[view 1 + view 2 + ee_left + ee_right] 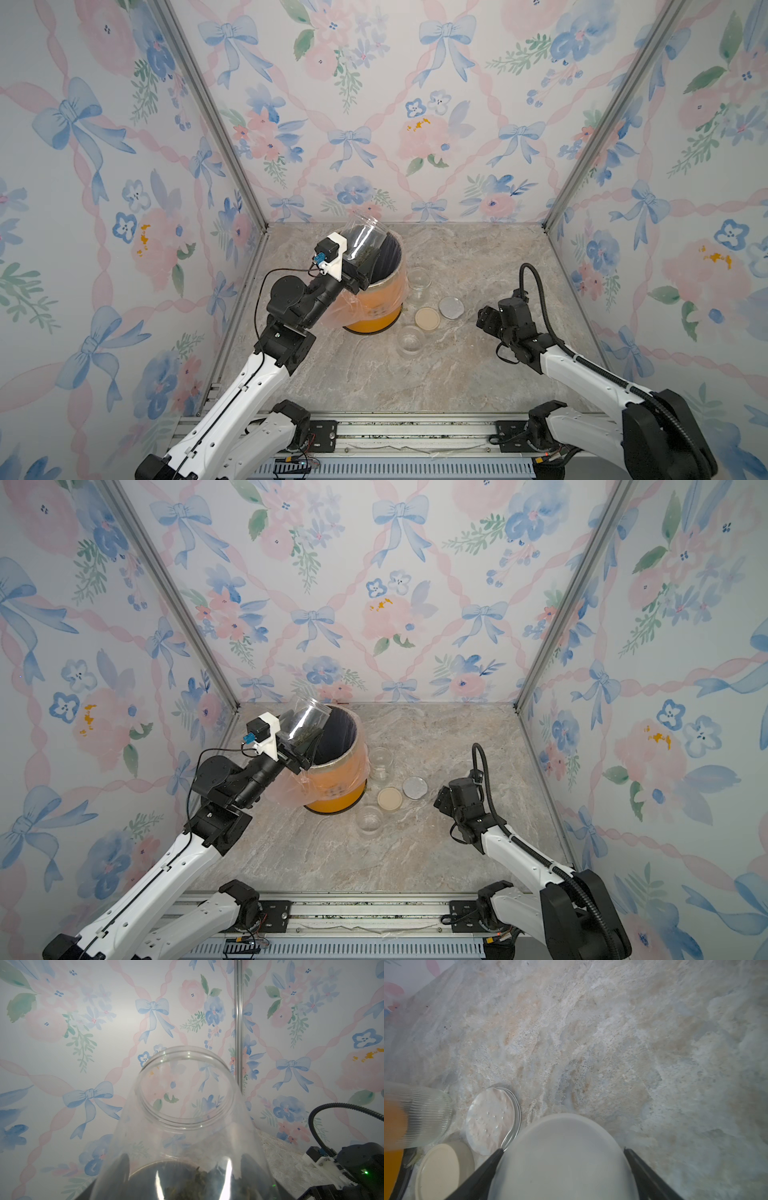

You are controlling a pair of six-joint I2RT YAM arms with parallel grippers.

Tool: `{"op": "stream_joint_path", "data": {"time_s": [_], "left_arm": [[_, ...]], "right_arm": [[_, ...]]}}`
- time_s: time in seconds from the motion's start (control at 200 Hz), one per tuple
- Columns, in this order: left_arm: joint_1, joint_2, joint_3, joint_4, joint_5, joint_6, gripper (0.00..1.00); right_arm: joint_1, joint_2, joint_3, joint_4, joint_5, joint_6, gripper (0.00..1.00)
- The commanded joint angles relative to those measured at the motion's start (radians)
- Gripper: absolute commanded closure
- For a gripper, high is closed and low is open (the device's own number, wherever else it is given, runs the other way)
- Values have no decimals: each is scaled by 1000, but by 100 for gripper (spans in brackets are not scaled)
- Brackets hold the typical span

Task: Empty moldy tea leaves from jars
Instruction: Place the lid at the center of the board.

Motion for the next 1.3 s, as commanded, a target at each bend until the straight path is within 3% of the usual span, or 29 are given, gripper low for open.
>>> {"op": "stream_joint_path", "data": {"time_s": [0.0,0.485,0.67,0.88,1.0,1.295], "left_arm": [[-6,-15,-1,28,-4,10,78],[32,-6,2,27,19,-6,78],[36,-5,1,27,19,-7,78],[41,-1,1,27,29,-9,78],[42,1,1,27,35,-10,77],[48,17,7,27,51,-17,77]], "right_arm": [[8,72,50,56,41,24,21],[7,262,126,95,61,-2,4],[8,261,136,77,55,-2,0],[-2,191,151,28,26,-14,2],[-33,129,178,-13,-53,-35,3],[-121,29,318,-19,-462,-142,3]]}}
